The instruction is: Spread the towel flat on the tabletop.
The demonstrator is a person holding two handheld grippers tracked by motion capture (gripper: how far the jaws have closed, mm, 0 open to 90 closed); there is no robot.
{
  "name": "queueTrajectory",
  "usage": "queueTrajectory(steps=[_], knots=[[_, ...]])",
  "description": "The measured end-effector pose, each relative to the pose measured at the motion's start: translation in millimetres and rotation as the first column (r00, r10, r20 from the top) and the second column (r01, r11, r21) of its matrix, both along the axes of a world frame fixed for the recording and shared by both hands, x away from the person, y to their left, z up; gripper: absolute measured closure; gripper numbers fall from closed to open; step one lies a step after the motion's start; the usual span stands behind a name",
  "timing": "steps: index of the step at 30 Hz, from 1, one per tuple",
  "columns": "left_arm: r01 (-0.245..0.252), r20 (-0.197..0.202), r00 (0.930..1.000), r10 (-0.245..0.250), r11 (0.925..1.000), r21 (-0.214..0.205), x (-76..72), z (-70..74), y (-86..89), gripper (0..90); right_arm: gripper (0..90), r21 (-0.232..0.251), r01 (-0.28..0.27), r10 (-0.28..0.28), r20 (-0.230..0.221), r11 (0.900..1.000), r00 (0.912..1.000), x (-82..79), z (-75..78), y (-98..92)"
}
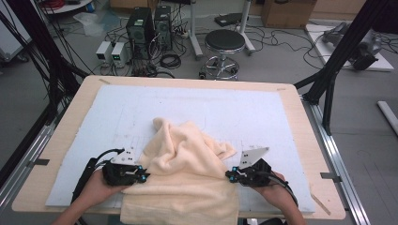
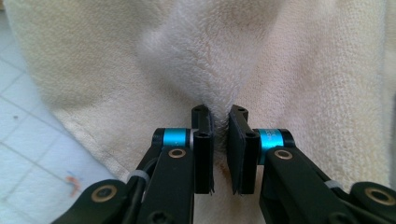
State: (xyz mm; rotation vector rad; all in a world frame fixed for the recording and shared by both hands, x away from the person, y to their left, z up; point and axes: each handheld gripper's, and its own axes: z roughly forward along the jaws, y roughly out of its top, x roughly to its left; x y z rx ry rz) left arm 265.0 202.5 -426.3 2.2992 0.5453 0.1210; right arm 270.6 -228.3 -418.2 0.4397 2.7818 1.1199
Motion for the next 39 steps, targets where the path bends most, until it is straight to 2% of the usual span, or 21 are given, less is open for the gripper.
queueTrajectory(steps=[8, 10, 11, 13, 15, 16, 19, 21, 23, 25, 26, 28, 29, 31, 33, 35, 37, 39], knots=[[0.071, -0.018, 0.9973, -0.071, 0.9974, -0.012, -36.5, 9.5, 2.5, 82.4, 88.1, -0.012, -0.059, 0.058, -0.037, 0.9982, 0.9976, -25.2, -4.0, 0.1], [0.064, -0.015, 0.9978, -0.065, 0.9976, -0.027, -40.9, 10.9, 4.8, 80.8, 86.9, 0.001, -0.067, 0.067, -0.030, 0.9977, 0.9973, -28.0, -2.5, 0.1], [0.059, -0.001, 0.9982, -0.059, 0.9979, -0.025, -40.5, 12.8, 6.4, 77.1, 84.7, 0.013, -0.066, 0.066, -0.035, 0.9977, 0.9972, -28.5, -0.7, 0.0], [0.038, 0.017, 0.9992, -0.037, 0.9979, -0.053, -35.4, 16.4, 8.9, 71.5, 81.0, 0.040, -0.061, 0.062, -0.025, 0.9973, 0.9977, -25.0, 5.1, -0.1], [0.006, 0.053, 0.9986, -0.003, 0.9975, -0.070, -26.2, 22.2, 11.5, 65.4, 74.2, 0.055, -0.049, 0.049, 0.005, 0.9973, 0.9988, -18.1, 12.1, 2.4], [-0.004, 0.055, 0.9984, 0.009, 0.9959, -0.091, -20.6, 24.9, 12.1, 63.7, 72.1, 0.061, -0.045, 0.044, 0.011, 0.9971, 0.9990, -13.5, 15.7, 4.8], [-0.038, 0.092, 0.9945, 0.049, 0.9924, -0.116, -4.3, 30.3, 10.8, 59.7, 66.8, 0.086, -0.042, 0.037, 0.057, 0.9954, 0.9977, 0.6, 24.8, 14.9], [-0.072, 0.090, 0.9924, 0.084, 0.9894, -0.126, 7.8, 28.6, 8.4, 59.1, 64.4, 0.074, -0.024, 0.018, 0.086, 0.9970, 0.9961, 10.2, 27.4, 22.9], [-0.095, 0.085, 0.9909, 0.104, 0.9898, -0.106, 19.2, 23.1, 5.3, 58.8, 62.7, 0.063, -0.018, 0.011, 0.106, 0.9978, 0.9943, 20.6, 25.8, 30.9], [-0.114, 0.073, 0.9902, 0.119, 0.9912, -0.067, 27.7, 14.8, 1.2, 58.4, 62.7, 0.040, -0.010, 0.006, 0.100, 0.9991, 0.9950, 30.4, 19.9, 38.0], [-0.117, 0.055, 0.9914, 0.119, 0.9922, -0.043, 31.9, 10.2, -0.7, 57.4, 63.1, 0.028, -0.003, 0.000, 0.097, 0.9996, 0.9953, 35.4, 15.9, 40.8], [-0.108, -0.008, 0.9941, 0.108, 0.9940, -0.015, 38.9, 0.1, -3.2, 53.2, 65.0, -0.004, 0.013, -0.012, 0.073, 0.9999, 0.9972, 41.9, 7.7, 45.8], [-0.106, -0.010, 0.9944, 0.106, 0.9944, 0.007, 40.1, -6.7, -5.1, 53.2, 66.8, -0.023, 0.011, -0.009, 0.075, 0.9997, 0.9971, 43.9, 3.7, 47.9], [-0.103, 0.029, 0.9943, 0.103, 0.9947, -0.002, 37.6, -8.8, -4.4, 55.9, 72.1, -0.055, 0.006, -0.002, 0.081, 0.9985, 0.9967, 45.9, -4.0, 52.2], [-0.108, 0.028, 0.9938, 0.108, 0.9942, -0.001, 38.0, -8.3, -3.2, 58.6, 79.5, -0.086, 0.010, -0.003, 0.081, 0.9962, 0.9967, 46.4, -9.7, 55.2], [-0.118, 0.026, 0.9926, 0.118, 0.9930, 0.000, 37.9, -7.9, -2.4, 64.2, 85.1, -0.078, 0.003, 0.002, 0.070, 0.9969, 0.9975, 47.3, -12.1, 55.1], [-0.113, 0.022, 0.9933, 0.113, 0.9936, 0.001, 38.5, -7.1, -0.9, 72.8, 86.2, -0.068, 0.005, -0.001, 0.058, 0.9977, 0.9983, 47.2, -10.7, 52.8], [-0.105, 0.001, 0.9945, 0.105, 0.9945, -0.003, 39.7, -6.4, 2.0, 82.0, 86.7, -0.048, 0.014, -0.012, 0.046, 0.9988, 0.9989, 46.3, -8.1, 48.7]])
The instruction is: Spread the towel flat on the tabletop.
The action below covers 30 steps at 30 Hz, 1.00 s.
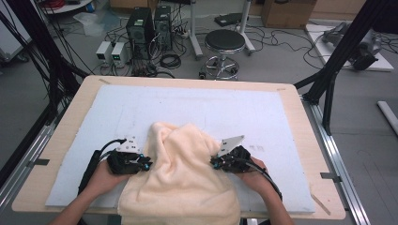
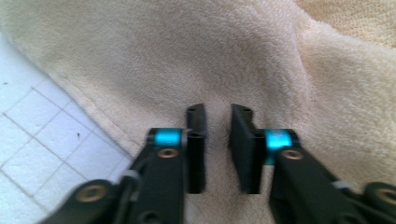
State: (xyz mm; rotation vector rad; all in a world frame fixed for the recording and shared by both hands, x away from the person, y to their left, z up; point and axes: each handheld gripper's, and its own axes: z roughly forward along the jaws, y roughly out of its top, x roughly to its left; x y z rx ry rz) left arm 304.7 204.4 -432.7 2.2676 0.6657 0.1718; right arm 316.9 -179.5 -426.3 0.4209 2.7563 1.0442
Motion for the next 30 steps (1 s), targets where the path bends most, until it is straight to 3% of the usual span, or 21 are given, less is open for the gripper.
queueTrajectory(steps=[7, 12, 16, 18, 20, 22, 25, 28, 30], knots=[[-0.006, 0.031, 0.9995, 0.006, 1.0000, 0.001, -11.1, 8.1, 7.9, 84.9, 87.5, 0.073, 0.039, -0.041, 0.015, 0.9965, 0.9991, -14.5, 18.5, -32.9], [-0.004, 0.049, 0.9988, 0.004, 1.0000, 0.001, -20.0, 12.6, 14.1, 85.0, 87.7, 0.078, 0.086, -0.087, 0.013, 0.9933, 0.9961, -30.7, 21.5, -62.8], [0.015, 0.033, 0.9994, -0.015, 0.9999, 0.009, -30.6, 12.2, 13.9, 85.1, 87.7, 0.057, 0.101, -0.101, -0.003, 0.9933, 0.9949, -42.6, 15.2, -74.2], [0.032, 0.039, 0.9987, -0.032, 0.9994, 0.011, -34.8, 12.6, 13.4, 84.1, 87.3, 0.054, 0.094, -0.094, -0.005, 0.9941, 0.9955, -45.4, 12.4, -74.3], [0.026, 0.045, 0.9986, -0.026, 0.9996, 0.001, -34.4, 15.9, 14.0, 76.8, 83.6, 0.077, 0.094, -0.092, -0.021, 0.9927, 0.9955, -44.3, 14.6, -72.8], [0.017, 0.068, 0.9976, -0.016, 0.9998, -0.014, -30.6, 21.8, 14.9, 68.9, 73.0, 0.119, 0.104, -0.103, -0.012, 0.9875, 0.9946, -40.6, 21.5, -70.7], [-0.002, 0.091, 0.9958, 0.007, 0.9986, -0.054, -19.9, 31.5, 13.9, 61.2, 67.1, 0.155, 0.100, -0.101, 0.001, 0.9829, 0.9949, -30.7, 34.2, -62.0], [-0.025, 0.113, 0.9929, 0.035, 0.9955, -0.091, -5.0, 36.8, 10.3, 51.3, 64.5, 0.141, 0.072, -0.079, 0.040, 0.9874, 0.9961, -17.0, 42.9, -44.5], [-0.037, 0.119, 0.9917, 0.048, 0.9954, -0.089, 4.9, 35.8, 6.9, 46.8, 60.9, 0.135, 0.056, -0.064, 0.051, 0.9893, 0.9967, -8.0, 43.5, -33.9]])
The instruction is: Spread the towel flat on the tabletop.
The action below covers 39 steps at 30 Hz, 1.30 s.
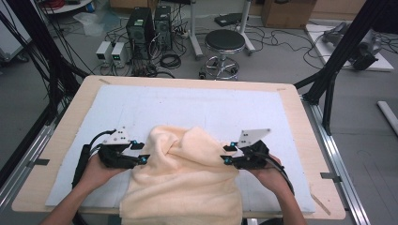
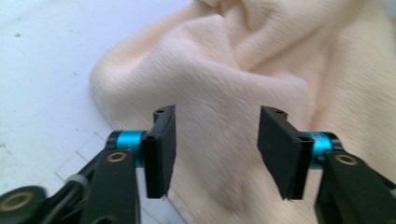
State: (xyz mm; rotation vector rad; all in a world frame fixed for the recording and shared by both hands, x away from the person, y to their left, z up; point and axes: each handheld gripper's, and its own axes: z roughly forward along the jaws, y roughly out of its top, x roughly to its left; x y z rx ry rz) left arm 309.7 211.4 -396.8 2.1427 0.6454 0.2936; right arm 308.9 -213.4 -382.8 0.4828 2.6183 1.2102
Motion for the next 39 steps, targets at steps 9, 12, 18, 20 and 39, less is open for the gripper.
queueTrajectory(steps=[9, 12, 18, 20, 39], knots=[[0.009, -0.059, 0.9983, -0.003, 0.9947, 0.102, 23.5, -28.5, -16.1, 54.4, 67.1, -0.097, -0.014, 0.012, -0.024, 0.9952, 0.9996, 34.9, -26.0, 39.9], [0.028, -0.075, 0.9970, -0.019, 0.9917, 0.125, 25.6, -35.7, -20.8, 64.5, 77.4, -0.106, -0.020, 0.017, -0.028, 0.9942, 0.9995, 36.8, -28.9, 41.6], [0.031, -0.054, 0.9983, -0.023, 0.9876, 0.154, 19.8, -30.7, -20.1, 84.2, 79.3, -0.066, -0.003, 0.001, -0.023, 0.9978, 0.9997, 33.0, -19.8, 30.1], [0.022, -0.055, 0.9984, -0.014, 0.9903, 0.137, 18.4, -28.7, -16.8, 85.1, 79.3, -0.057, 0.004, -0.005, -0.020, 0.9984, 0.9998, 29.7, -15.2, 23.8], [0.024, -0.045, 0.9988, -0.021, 0.9977, 0.064, -6.8, -18.2, 1.9, 85.9, 84.8, -0.014, 0.044, -0.045, -0.042, 0.9989, 0.9981, 1.9, -9.4, -18.9]])
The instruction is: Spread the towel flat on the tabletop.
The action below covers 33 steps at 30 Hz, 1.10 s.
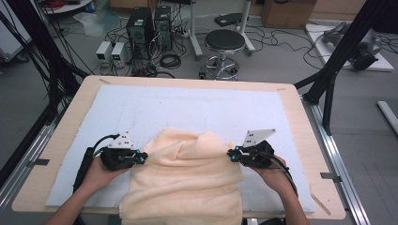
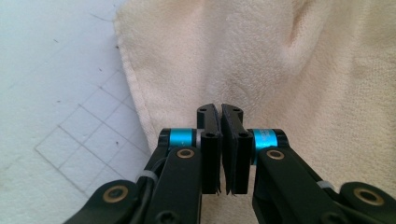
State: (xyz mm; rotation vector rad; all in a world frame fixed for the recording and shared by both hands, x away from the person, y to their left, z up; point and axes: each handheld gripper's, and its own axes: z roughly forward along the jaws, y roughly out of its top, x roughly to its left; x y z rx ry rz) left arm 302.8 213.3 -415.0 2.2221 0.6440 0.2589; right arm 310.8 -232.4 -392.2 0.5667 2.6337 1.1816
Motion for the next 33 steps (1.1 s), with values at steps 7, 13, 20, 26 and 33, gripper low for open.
queueTrajectory(steps=[7, 13, 20, 26, 33], knots=[[0.085, -0.047, 0.9952, -0.086, 0.9962, -0.021, -8.2, -5.3, 0.7, 82.7, 83.1, -0.006, -0.026, 0.026, -0.044, 0.9996, 0.9987, -8.3, -11.7, -2.2], [0.039, -0.014, 0.9991, -0.040, 0.9959, -0.082, 11.0, 17.3, -1.3, 65.1, 70.9, 0.052, 0.003, -0.003, -0.001, 0.9986, 1.0000, -0.7, 5.2, -1.5], [0.000, -0.025, 0.9997, -0.003, 0.9926, -0.121, 51.1, 15.2, -16.0, 56.9, 63.0, 0.057, -0.017, 0.016, 0.011, 0.9982, 0.9998, 24.9, 13.9, 22.3], [-0.005, -0.064, 0.9980, 0.003, 0.9996, -0.027, 70.0, -11.0, -35.7, 52.9, 61.1, -0.001, -0.048, 0.048, -0.062, 0.9988, 0.9969, 45.7, -11.4, 42.5], [-0.010, -0.040, 0.9991, 0.012, 0.9991, 0.042, 70.2, -18.1, -42.2, 81.8, 80.1, -0.018, -0.065, 0.062, -0.114, 0.9977, 0.9915, 49.5, -25.6, 44.9]])
